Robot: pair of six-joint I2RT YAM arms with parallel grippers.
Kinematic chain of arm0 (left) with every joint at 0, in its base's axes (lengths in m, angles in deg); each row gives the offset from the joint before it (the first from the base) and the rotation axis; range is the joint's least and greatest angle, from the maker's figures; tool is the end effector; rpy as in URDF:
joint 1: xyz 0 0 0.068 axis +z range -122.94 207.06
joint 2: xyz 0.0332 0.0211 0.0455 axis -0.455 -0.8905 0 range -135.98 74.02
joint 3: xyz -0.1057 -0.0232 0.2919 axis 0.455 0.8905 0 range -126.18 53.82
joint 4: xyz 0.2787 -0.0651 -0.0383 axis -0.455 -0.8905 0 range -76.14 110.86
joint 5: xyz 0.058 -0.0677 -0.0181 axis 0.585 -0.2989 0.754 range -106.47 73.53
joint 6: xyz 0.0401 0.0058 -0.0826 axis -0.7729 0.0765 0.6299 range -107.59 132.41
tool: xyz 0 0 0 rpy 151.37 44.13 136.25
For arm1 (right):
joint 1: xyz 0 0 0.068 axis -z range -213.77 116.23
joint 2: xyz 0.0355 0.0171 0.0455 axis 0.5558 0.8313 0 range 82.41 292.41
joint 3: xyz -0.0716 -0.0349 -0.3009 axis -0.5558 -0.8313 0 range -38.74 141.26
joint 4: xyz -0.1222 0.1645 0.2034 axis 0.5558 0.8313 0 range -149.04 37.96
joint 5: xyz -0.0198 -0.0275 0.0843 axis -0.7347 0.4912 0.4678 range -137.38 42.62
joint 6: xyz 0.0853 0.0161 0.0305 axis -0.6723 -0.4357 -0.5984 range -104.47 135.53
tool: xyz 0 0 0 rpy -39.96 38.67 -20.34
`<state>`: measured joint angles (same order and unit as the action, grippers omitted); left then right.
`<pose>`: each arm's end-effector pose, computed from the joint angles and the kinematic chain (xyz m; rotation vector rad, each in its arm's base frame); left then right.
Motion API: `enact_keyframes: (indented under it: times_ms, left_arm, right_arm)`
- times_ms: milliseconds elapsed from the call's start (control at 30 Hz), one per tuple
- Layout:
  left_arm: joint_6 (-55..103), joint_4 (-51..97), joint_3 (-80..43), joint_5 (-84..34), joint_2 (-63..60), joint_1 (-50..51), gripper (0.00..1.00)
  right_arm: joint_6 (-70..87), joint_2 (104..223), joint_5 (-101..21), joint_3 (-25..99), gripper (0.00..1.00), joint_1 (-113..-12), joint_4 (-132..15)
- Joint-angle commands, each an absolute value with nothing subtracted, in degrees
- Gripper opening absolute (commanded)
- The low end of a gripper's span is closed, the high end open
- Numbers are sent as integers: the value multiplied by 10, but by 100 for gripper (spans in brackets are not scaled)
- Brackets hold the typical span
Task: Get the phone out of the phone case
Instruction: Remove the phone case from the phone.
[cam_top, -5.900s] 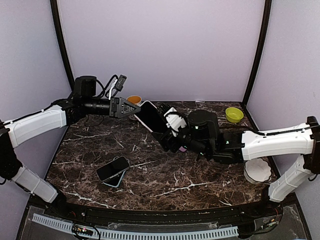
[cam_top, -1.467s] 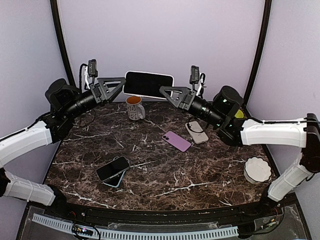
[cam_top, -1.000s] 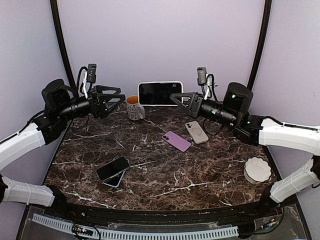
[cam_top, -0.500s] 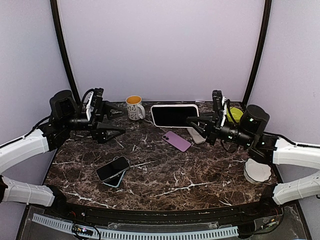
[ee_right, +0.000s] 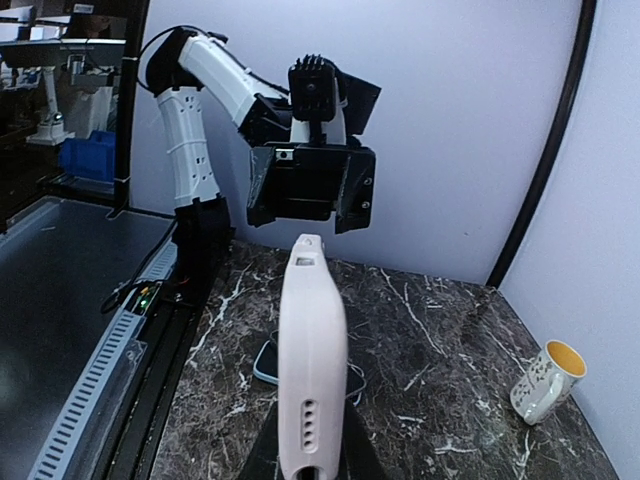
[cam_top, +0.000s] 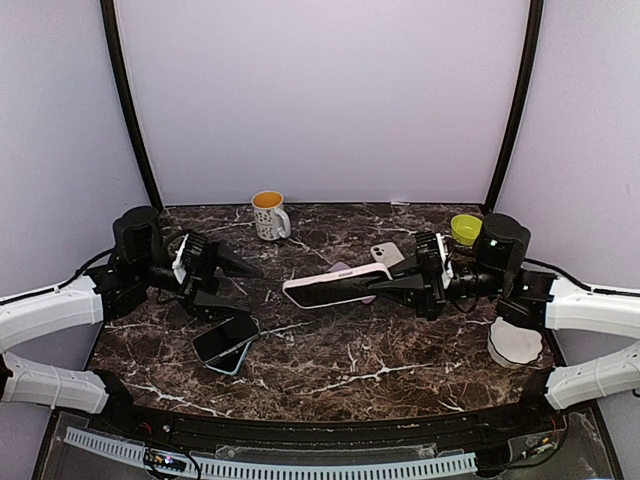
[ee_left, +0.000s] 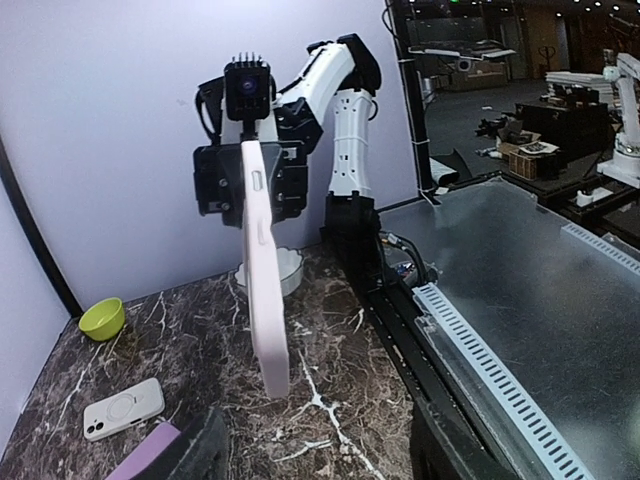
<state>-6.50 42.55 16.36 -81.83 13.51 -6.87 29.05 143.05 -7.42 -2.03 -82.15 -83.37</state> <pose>0.1693 -0.2043 0.3231 1.4447 0.8858 -1.0967 0.1483 0.2470 0.3227 -1.2907 1.0429 1.0106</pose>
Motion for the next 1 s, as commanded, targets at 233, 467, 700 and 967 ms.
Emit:
enact_keyframes:
  times_ms: [233, 467, 700, 967]
  left_arm:
    - [-145, 408, 185, -815, 143, -133, 54]
    - [-148, 414, 188, -820, 134, -158, 48]
    - [-159, 396, 188, -831, 127, -179, 43]
    - [-154, 397, 187, -840, 116, -194, 37]
  right_arm:
    - [363, 1460, 51, 38, 0, -830, -836]
    - [379, 1484, 61, 59, 0, -840, -811]
    - [414, 1507, 76, 86, 0, -844, -779]
    - [440, 1532, 93, 113, 0, -851, -750]
